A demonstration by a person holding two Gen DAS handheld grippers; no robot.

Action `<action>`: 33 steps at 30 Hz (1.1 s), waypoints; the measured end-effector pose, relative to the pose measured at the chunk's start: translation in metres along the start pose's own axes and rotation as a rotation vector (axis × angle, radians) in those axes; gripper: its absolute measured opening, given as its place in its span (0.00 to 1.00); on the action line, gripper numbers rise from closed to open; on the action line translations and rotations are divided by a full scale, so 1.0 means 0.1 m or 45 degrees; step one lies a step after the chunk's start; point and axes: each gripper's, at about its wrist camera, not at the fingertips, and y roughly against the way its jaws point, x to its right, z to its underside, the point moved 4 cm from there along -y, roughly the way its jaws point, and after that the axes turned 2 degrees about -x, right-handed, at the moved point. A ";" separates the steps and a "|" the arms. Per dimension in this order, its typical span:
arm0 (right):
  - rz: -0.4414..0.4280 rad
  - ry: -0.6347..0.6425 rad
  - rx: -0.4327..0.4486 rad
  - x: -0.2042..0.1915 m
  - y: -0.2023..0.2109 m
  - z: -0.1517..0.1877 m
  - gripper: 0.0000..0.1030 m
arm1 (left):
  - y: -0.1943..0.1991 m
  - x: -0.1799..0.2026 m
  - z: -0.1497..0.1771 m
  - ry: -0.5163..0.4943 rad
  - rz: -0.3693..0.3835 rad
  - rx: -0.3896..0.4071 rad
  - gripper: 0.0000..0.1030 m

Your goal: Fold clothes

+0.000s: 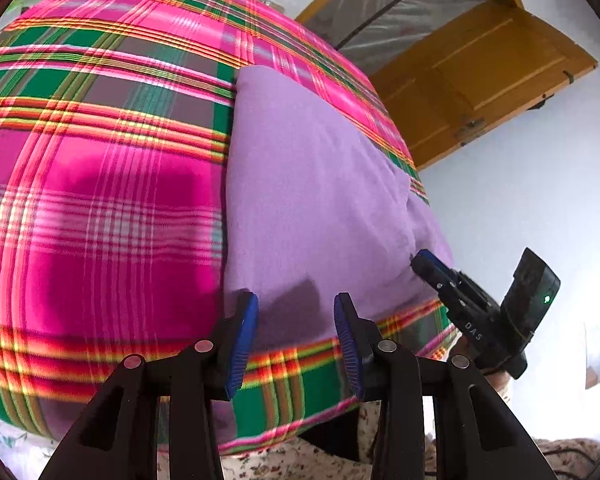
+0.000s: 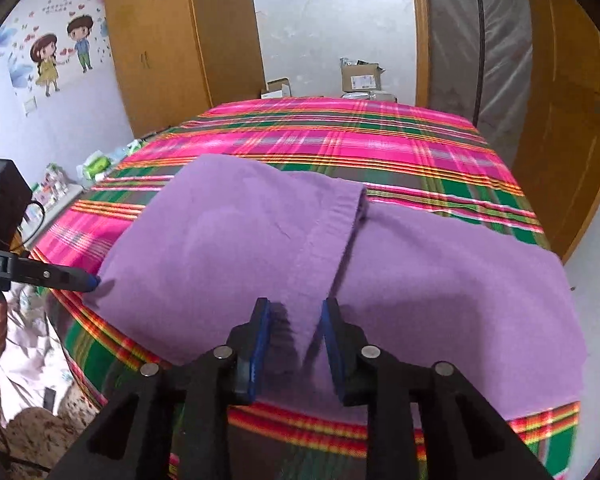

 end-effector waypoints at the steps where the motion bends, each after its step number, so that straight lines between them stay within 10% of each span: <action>1: 0.005 0.009 0.014 -0.02 0.05 -0.02 0.26 | -0.01 0.01 0.00 -0.004 -0.002 0.000 0.40; 19: -0.294 0.396 0.020 -1.29 0.01 -0.07 0.40 | 0.14 -0.28 -0.48 0.017 -0.038 0.060 0.49; 33: -0.155 0.586 -0.038 -1.92 -0.31 0.15 0.58 | -0.21 -0.28 -0.88 -0.015 -0.024 -0.058 0.50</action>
